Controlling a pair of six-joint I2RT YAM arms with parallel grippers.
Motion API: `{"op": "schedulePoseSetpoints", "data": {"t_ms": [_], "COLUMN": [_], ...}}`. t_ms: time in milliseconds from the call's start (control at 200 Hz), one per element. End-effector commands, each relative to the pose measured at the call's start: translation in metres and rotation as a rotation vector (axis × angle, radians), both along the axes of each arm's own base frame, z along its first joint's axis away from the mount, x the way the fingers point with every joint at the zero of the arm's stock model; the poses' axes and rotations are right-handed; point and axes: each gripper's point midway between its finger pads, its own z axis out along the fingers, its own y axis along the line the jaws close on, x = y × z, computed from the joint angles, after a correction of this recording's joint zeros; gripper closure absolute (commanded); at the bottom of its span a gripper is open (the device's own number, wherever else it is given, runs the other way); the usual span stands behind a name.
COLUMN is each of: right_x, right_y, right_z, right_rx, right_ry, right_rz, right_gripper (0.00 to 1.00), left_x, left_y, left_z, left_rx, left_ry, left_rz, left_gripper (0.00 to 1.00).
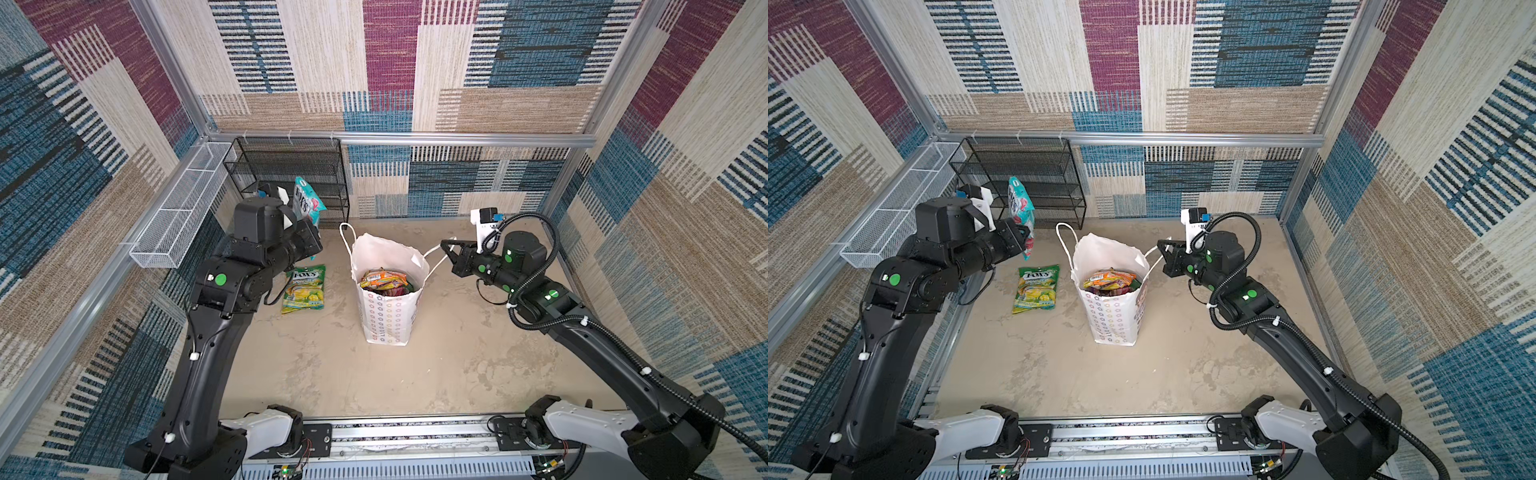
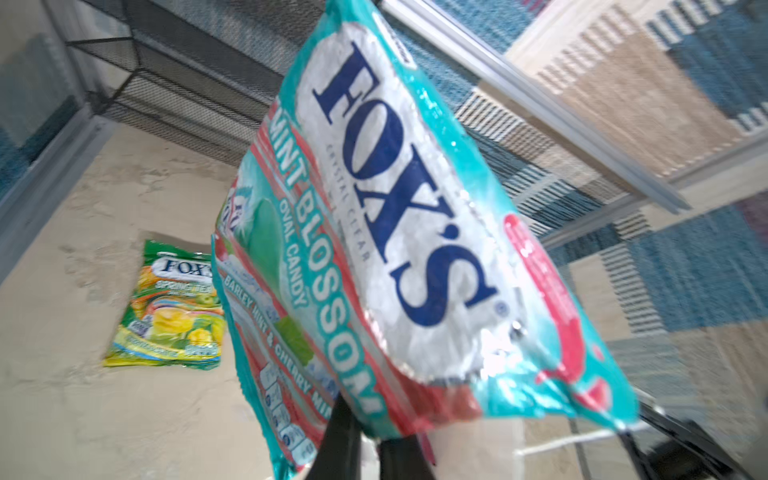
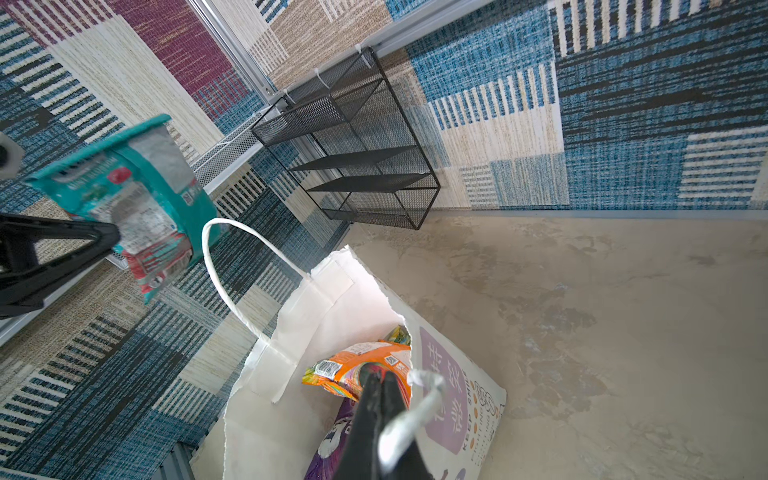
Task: Place the snacks into the paper bag
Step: 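Lift the teal Fox's packet with the left gripper, then carry the teal Fox's packet over the bag opening with the left gripper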
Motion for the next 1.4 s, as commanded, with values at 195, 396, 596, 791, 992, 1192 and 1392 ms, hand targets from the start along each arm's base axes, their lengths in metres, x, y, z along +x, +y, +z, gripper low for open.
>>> {"op": "schedulePoseSetpoints", "data": {"t_ms": [195, 396, 596, 791, 992, 1192, 1392], "right_x": [-0.001, 0.001, 0.002, 0.004, 0.002, 0.001, 0.0], "right_y": [0.0, 0.001, 0.001, 0.003, 0.004, 0.002, 0.003], "right_z": [0.007, 0.005, 0.005, 0.002, 0.002, 0.004, 0.004], "right_rx": [0.004, 0.002, 0.0, -0.002, 0.0, -0.001, 0.0], "right_ry": [-0.01, -0.003, -0.005, 0.004, 0.006, -0.001, -0.002], "right_rz": [0.001, 0.004, 0.002, 0.006, 0.012, 0.01, 0.013], "right_gripper": [1.0, 1.0, 1.0, 1.0, 1.0, 1.0, 1.0], "left_x": [-0.037, -0.054, -0.063, -0.073, -0.066, -0.055, -0.046], "left_y": [-0.113, -0.172, -0.199, -0.201, -0.209, -0.213, -0.213], "left_z": [0.027, 0.004, -0.005, 0.019, -0.002, -0.026, -0.056], "left_rx": [-0.101, -0.204, -0.28, -0.268, -0.263, -0.305, -0.393], "left_ry": [-0.03, 0.087, 0.157, 0.073, 0.123, 0.256, 0.396], "left_rz": [-0.402, -0.59, -0.684, -0.692, -0.693, -0.702, -0.676], "left_gripper": [1.0, 1.0, 1.0, 1.0, 1.0, 1.0, 1.0]}}
